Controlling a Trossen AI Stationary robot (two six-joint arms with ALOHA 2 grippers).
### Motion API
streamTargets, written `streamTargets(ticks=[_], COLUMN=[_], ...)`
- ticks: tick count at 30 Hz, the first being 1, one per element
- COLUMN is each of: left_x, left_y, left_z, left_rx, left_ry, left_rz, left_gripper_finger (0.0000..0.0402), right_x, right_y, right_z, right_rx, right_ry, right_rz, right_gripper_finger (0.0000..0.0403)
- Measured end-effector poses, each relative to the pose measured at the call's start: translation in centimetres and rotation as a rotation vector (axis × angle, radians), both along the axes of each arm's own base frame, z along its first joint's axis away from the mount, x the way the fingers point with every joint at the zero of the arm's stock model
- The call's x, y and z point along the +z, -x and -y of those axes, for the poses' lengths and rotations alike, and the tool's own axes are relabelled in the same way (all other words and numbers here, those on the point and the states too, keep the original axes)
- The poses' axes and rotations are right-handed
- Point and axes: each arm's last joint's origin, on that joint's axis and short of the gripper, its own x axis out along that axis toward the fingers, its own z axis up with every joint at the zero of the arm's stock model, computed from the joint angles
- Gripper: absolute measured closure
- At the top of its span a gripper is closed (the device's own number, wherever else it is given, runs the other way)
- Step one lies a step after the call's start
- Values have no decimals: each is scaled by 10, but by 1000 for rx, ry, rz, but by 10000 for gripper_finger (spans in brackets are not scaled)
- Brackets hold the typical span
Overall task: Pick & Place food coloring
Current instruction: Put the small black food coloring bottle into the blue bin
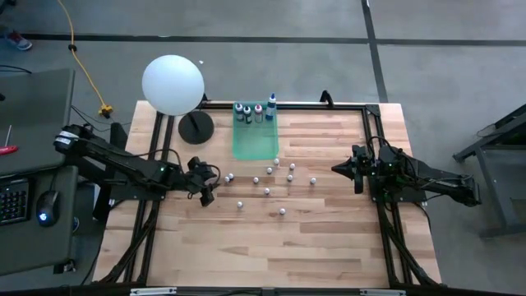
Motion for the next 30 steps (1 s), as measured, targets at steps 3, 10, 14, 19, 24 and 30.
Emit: streamTargets(ticks=[3, 10, 14, 19, 24, 30], left_x=[-4, -8, -12, -14, -20, -25], left_y=[-6, -14, -17, -20, -22, -25], left_z=[1, 3, 3, 4, 5, 5], left_rx=[7, 20, 39, 52, 53, 68], left_ry=[-16, -18, -16, -16, -23, -41], left_rz=[5, 39, 36, 44, 25, 13], left_gripper_finger=[220, 220, 220, 220, 220, 220], right_x=[0, 0, 0, 0, 0, 0], right_y=[0, 0, 0, 0, 0, 0], right_z=[0, 0, 0, 0, 0, 0], right_rx=[0, 0, 0, 0, 0, 0], right_ry=[1, 0, 0, 0, 0, 1], right_rz=[0, 0, 0, 0, 0, 0], right_gripper_finger=[402, 402, 402, 402, 402, 402])
